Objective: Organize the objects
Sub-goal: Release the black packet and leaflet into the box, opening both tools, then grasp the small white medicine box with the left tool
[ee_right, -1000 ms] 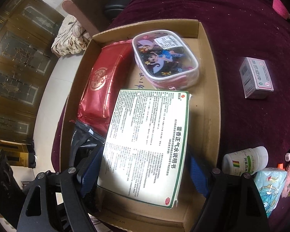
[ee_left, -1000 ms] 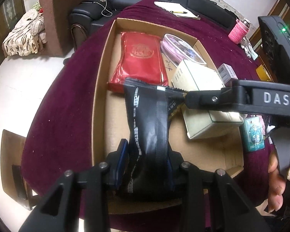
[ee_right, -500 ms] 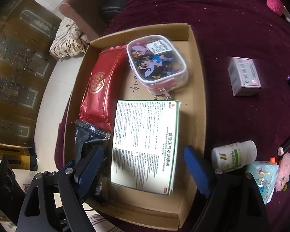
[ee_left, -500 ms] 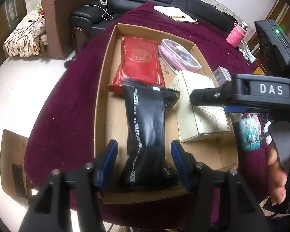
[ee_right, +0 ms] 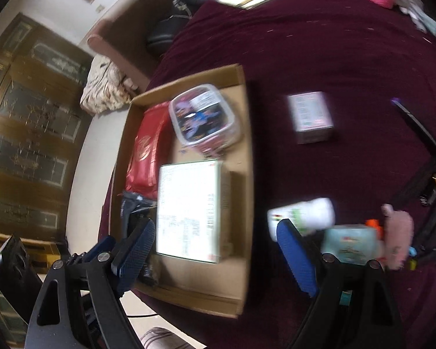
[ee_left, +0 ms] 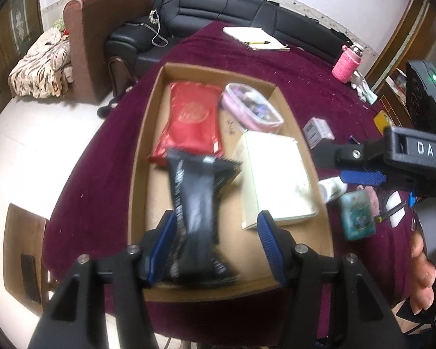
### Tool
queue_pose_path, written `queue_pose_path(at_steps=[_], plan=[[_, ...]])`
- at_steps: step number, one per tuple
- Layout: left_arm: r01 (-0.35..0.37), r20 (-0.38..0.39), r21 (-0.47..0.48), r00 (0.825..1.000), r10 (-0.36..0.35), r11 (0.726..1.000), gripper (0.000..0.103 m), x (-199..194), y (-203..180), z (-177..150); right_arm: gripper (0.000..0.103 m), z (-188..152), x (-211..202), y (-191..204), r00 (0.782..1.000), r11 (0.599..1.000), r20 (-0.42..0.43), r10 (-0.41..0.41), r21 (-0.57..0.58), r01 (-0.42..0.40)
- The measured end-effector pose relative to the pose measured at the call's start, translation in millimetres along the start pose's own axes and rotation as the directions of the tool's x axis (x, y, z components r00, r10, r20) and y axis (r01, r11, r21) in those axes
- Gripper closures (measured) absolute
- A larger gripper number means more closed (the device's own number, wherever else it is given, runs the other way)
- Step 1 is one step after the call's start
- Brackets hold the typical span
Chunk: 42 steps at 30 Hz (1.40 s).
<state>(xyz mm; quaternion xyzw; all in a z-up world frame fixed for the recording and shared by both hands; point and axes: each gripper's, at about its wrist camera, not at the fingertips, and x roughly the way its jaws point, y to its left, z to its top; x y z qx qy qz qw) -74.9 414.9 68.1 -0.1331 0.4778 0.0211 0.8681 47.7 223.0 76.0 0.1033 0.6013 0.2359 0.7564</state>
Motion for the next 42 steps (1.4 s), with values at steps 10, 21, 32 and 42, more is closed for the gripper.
queue_pose_path(at_steps=[10, 21, 32, 42], plan=[[0.093, -0.005, 0.093, 0.996, -0.092, 0.991, 0.046, 12.6, -76.4, 28.5, 0.013, -13.3, -60.3, -100.6, 0.996, 0.984, 0.07, -0.051, 0.172, 0.038], [0.11, -0.075, 0.171, 0.992, -0.098, 0.979, 0.046, 66.8, -175.3, 80.7, 0.013, -50.9, -116.4, -206.9, 0.988, 0.933, 0.109, -0.11, 0.354, 0.065], [-0.063, -0.142, 0.165, 0.986, 0.087, 0.984, 0.046, 151.8, -197.8, 108.6, 0.013, -71.0, -155.8, -273.1, 0.976, 0.905, 0.136, -0.168, 0.415, 0.098], [-0.099, -0.141, 0.176, 0.982, 0.124, 0.979, 0.07, 181.6, -199.8, 104.7, 0.02, -17.6, -150.9, -230.2, 0.966, 0.979, 0.163, -0.199, 0.072, 0.189]])
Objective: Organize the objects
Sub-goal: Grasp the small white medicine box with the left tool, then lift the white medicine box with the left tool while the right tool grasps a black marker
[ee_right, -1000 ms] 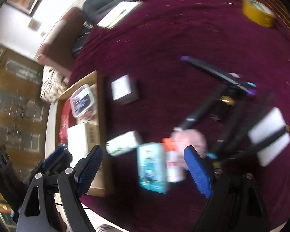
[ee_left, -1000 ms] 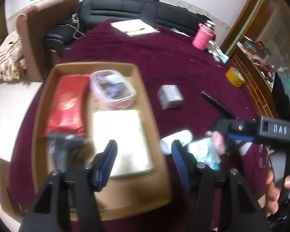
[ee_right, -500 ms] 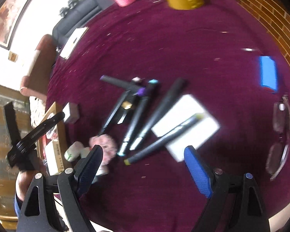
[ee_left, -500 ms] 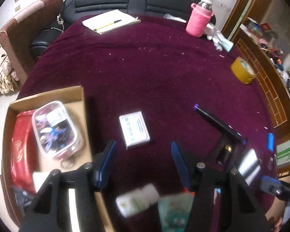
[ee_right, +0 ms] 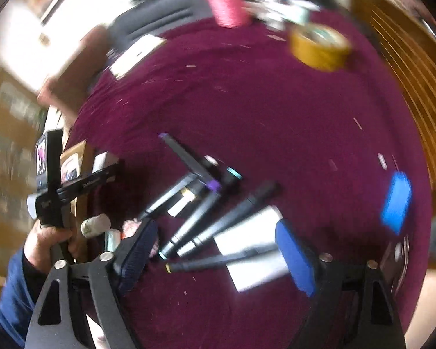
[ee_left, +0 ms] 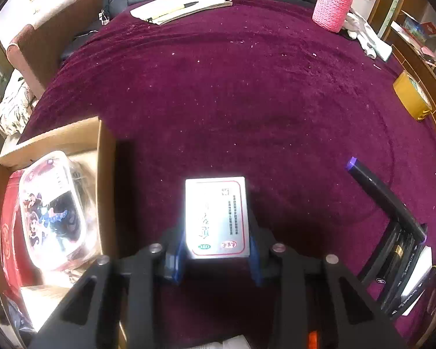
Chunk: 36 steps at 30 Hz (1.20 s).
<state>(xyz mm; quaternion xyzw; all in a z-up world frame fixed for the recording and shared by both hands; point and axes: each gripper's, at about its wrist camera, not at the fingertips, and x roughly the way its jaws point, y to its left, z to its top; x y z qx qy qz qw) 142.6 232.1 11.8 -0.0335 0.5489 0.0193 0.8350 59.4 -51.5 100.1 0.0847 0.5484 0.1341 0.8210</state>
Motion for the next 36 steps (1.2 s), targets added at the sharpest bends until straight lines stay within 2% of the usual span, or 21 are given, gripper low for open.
queue_pose_path(at_steps=[2, 4, 10, 11, 13, 15, 16, 17, 19, 21, 25, 29, 36], plan=[[0.056, 0.012, -0.018, 0.998, -0.056, 0.998, 0.07, -7.0, 2.7, -4.6, 0.032, 15.4, 10.7, 19.2, 1.0, 0.994, -0.01, 0.0, -0.109, -0.001], [0.07, 0.038, -0.015, 0.997, -0.069, 0.997, 0.07, -16.6, 1.2, -10.2, 0.039, 29.2, 27.8, 32.3, 0.999, 0.984, -0.036, -0.014, -0.176, 0.007], [0.128, 0.109, -0.042, 0.986, -0.123, 0.991, 0.07, -59.9, 8.0, -35.6, 0.041, 57.0, 84.6, 52.5, 0.993, 0.952, -0.103, -0.053, -0.304, 0.019], [0.138, 0.121, -0.053, 0.984, -0.131, 0.989, 0.07, -68.8, 11.9, -41.1, 0.041, 61.6, 95.6, 54.2, 0.991, 0.947, -0.106, -0.079, -0.318, 0.042], [0.151, 0.133, -0.071, 0.981, -0.141, 0.986, 0.07, -79.0, 19.0, -47.9, 0.041, 67.7, 113.1, 54.9, 0.985, 0.945, -0.13, -0.112, -0.321, 0.066], [0.162, 0.148, -0.091, 0.978, -0.147, 0.983, 0.07, -88.0, 26.7, -55.4, 0.041, 72.6, 127.3, 54.4, 0.981, 0.948, -0.161, -0.104, -0.316, 0.049], [0.166, 0.157, -0.104, 0.976, -0.148, 0.981, 0.07, -93.7, 31.7, -60.4, 0.048, 73.0, 132.2, 56.3, 0.98, 0.945, -0.169, -0.105, -0.323, 0.046], [0.166, 0.161, -0.114, 0.976, -0.147, 0.979, 0.07, -96.2, 34.7, -63.2, 0.064, 73.1, 137.3, 58.1, 0.977, 0.94, -0.182, -0.113, -0.338, 0.046], [0.17, 0.168, -0.134, 0.975, -0.146, 0.976, 0.07, -101.3, 41.3, -69.4, 0.079, 72.2, 145.2, 62.0, 0.969, 0.925, -0.179, -0.172, -0.366, 0.097], [0.167, 0.173, -0.149, 0.975, -0.141, 0.975, 0.07, -103.7, 46.4, -74.3, 0.087, 73.9, 147.0, 64.3, 0.966, 0.925, -0.189, -0.178, -0.366, 0.099], [0.181, 0.178, -0.162, 0.972, -0.151, 0.97, 0.07, -103.4, 51.4, -78.8, 0.087, 73.3, 135.1, 62.0, 0.974, 0.943, -0.167, -0.152, -0.319, 0.093], [0.2, 0.185, -0.15, 0.968, -0.171, 0.968, 0.07, -104.1, 52.1, -81.2, 0.087, 61.4, 108.2, 63.7, 0.986, 0.968, -0.154, -0.068, -0.25, 0.027], [0.217, 0.169, -0.122, 0.966, -0.196, 0.968, 0.07, -102.0, 49.9, -82.6, 0.087, 36.3, 66.1, 85.4, 0.993, 0.979, -0.108, 0.055, -0.191, -0.075]])
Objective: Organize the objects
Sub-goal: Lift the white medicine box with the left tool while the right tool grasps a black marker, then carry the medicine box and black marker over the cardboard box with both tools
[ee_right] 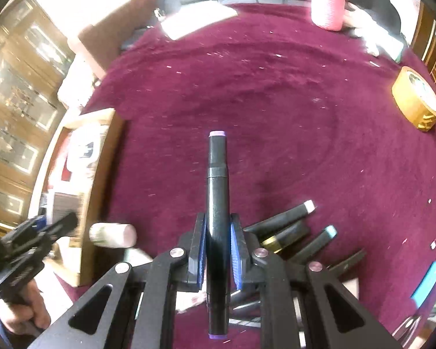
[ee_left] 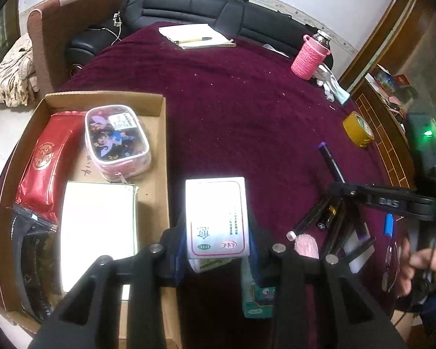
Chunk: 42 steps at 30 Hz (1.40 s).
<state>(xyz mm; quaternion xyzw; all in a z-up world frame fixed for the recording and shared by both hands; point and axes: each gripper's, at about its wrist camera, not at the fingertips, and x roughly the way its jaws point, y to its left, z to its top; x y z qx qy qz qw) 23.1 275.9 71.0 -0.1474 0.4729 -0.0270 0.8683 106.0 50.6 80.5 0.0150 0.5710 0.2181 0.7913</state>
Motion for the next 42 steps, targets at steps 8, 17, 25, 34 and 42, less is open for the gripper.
queue_pose_path(at_steps=[8, 17, 25, 34, 42], plan=[[0.012, 0.016, 0.026, 1.0, -0.012, 1.0, 0.07, -19.0, 7.3, -2.4, 0.087, -16.7, -9.8, 55.5, 0.995, 0.995, 0.001, 0.104, -0.006, -0.104], [-0.017, 0.038, -0.016, 0.999, 0.018, 1.0, 0.07, -48.9, 54.6, -9.5, 0.086, -28.0, 3.5, 128.9, 0.979, 0.978, -0.04, 0.198, -0.053, -0.2], [-0.049, 0.017, -0.051, 0.999, 0.05, 0.997, 0.07, -60.5, 100.8, -19.3, 0.086, -28.7, 27.8, 175.7, 0.966, 0.967, -0.076, 0.247, -0.052, -0.251], [-0.064, 0.009, -0.062, 0.998, 0.065, 0.996, 0.069, -64.8, 142.4, -9.1, 0.086, -2.4, 49.3, 217.1, 0.967, 0.967, -0.085, 0.24, -0.069, -0.246], [-0.082, -0.011, -0.041, 0.997, 0.082, 0.996, 0.069, -47.7, 176.2, 27.0, 0.086, 40.9, 82.3, 245.9, 0.965, 0.969, -0.103, 0.242, -0.024, -0.245]])
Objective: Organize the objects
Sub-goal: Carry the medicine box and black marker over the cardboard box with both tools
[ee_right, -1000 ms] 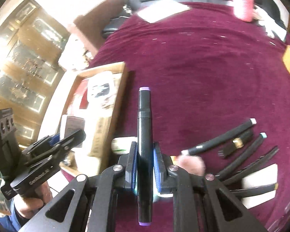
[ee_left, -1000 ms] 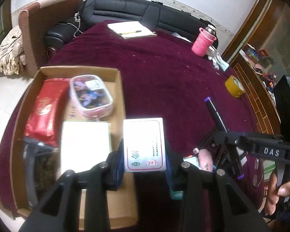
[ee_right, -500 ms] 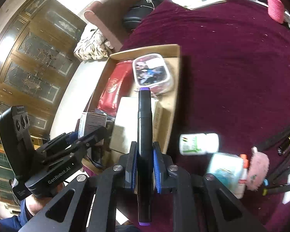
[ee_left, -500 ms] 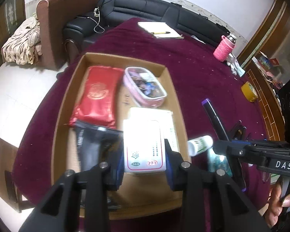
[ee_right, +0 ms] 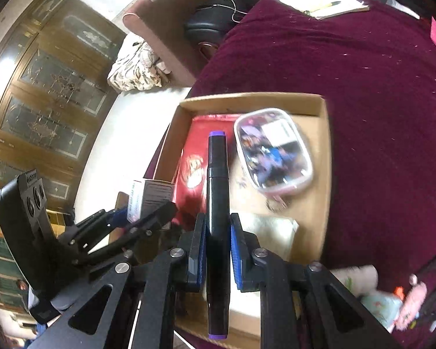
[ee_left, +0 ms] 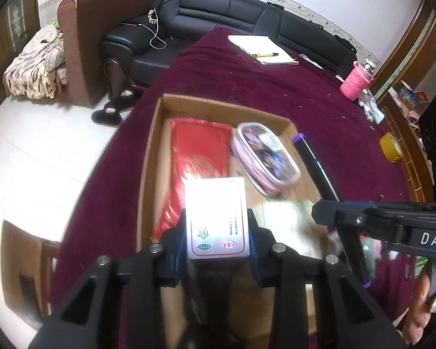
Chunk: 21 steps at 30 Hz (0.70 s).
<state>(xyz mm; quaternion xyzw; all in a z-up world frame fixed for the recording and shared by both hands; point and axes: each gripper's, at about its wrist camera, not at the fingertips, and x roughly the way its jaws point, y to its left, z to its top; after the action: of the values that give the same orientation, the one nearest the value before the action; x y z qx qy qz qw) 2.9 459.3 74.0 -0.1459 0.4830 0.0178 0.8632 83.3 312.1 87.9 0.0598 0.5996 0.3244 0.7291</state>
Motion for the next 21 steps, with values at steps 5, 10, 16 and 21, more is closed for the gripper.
queue_pose_path(at_steps=[5, 10, 16, 21], plan=[[-0.015, -0.028, 0.019, 0.999, 0.016, 1.0, 0.069, 20.0, 13.9, 22.1, 0.086, 25.7, 23.5, 2.6, 1.0, 0.999, -0.001, -0.014, 0.042, 0.014], [-0.018, -0.057, 0.025, 0.998, 0.019, 1.0, 0.069, 38.4, 21.2, 32.5, 0.086, 39.5, 39.7, 0.6, 1.0, 0.998, -0.006, -0.03, 0.061, 0.031], [-0.018, -0.062, 0.053, 0.998, 0.021, 0.998, 0.069, 49.3, 17.7, 34.0, 0.086, 47.9, 55.2, -3.0, 0.999, 0.996, -0.022, -0.036, 0.084, 0.038], [-0.016, -0.053, 0.053, 0.998, 0.019, 0.998, 0.069, 51.4, 18.1, 37.2, 0.084, 51.2, 64.8, -5.1, 0.999, 0.996, -0.043, -0.024, 0.091, 0.028]])
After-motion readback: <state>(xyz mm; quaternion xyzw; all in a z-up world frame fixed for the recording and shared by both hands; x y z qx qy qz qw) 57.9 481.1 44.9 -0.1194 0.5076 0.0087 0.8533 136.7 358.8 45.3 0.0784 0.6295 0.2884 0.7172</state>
